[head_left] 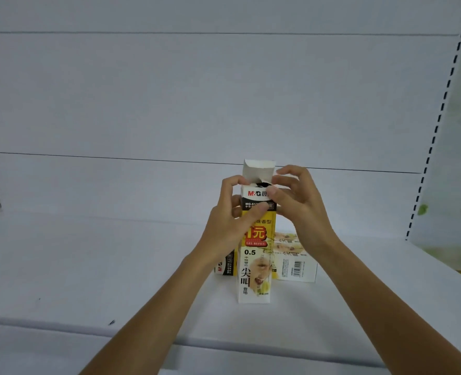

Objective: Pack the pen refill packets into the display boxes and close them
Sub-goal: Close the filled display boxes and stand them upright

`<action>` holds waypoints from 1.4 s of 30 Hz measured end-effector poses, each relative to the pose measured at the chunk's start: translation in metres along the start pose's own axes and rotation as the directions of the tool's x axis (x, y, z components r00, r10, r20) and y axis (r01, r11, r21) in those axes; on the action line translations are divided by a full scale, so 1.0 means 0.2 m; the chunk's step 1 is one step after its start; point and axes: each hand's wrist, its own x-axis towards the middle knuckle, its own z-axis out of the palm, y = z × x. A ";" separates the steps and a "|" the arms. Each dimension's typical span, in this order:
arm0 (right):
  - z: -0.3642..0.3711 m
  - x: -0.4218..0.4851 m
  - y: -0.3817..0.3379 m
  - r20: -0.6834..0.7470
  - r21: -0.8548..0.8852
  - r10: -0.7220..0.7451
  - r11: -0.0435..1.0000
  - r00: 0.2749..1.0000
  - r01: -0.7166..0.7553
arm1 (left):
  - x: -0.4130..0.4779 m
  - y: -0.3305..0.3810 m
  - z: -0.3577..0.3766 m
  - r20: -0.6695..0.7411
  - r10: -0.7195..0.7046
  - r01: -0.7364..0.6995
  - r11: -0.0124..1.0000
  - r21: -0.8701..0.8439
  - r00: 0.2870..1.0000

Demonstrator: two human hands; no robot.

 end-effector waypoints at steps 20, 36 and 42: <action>0.05 0.04 -0.05 0.027 0.004 -0.021 1.000 0.999 0.020 | -0.09 -0.08 0.08 -0.158 -0.125 0.117 0.992 -0.055 0.980; 0.06 0.05 -0.15 0.049 -0.108 0.073 0.992 0.996 -0.067 | -0.19 -0.12 0.09 -0.166 -0.238 0.224 0.970 -0.096 0.957; 0.06 0.05 -0.18 0.078 -0.131 0.106 0.987 0.991 -0.096 | -0.20 -0.14 0.13 -0.212 -0.268 0.248 0.962 -0.117 0.940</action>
